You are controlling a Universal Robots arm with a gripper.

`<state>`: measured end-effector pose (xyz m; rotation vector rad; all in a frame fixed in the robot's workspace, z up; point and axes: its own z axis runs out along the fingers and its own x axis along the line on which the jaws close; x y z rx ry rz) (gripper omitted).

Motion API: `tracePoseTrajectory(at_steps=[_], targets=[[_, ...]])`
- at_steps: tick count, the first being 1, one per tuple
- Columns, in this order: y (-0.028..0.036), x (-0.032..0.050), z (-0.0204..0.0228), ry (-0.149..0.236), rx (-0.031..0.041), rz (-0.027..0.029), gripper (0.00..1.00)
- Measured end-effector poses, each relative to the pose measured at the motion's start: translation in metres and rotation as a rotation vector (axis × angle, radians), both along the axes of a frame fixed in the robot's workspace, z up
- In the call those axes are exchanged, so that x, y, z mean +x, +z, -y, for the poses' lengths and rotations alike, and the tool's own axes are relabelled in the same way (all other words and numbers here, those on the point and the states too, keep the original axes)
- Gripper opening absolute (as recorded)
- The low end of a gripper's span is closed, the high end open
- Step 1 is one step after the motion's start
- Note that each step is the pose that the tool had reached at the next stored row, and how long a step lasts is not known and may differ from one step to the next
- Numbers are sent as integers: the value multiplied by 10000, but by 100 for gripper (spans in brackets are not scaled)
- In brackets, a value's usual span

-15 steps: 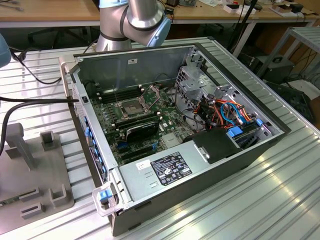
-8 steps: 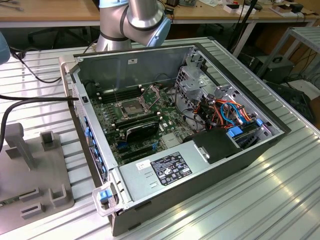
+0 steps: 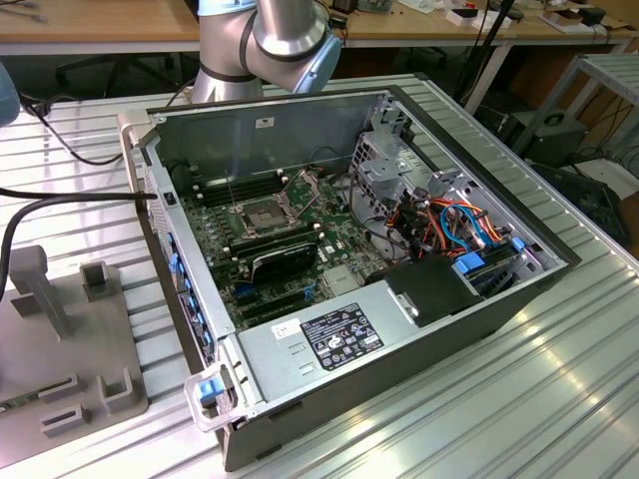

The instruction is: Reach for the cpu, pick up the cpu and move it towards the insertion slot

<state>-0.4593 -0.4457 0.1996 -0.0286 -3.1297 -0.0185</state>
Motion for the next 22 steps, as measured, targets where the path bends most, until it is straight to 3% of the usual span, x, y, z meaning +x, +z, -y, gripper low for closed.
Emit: tracePoseTrajectory(at_steps=[12,22], targets=[[56,1,0,0,1,-5,55],[138,3,0,-1,10,-26,55]])
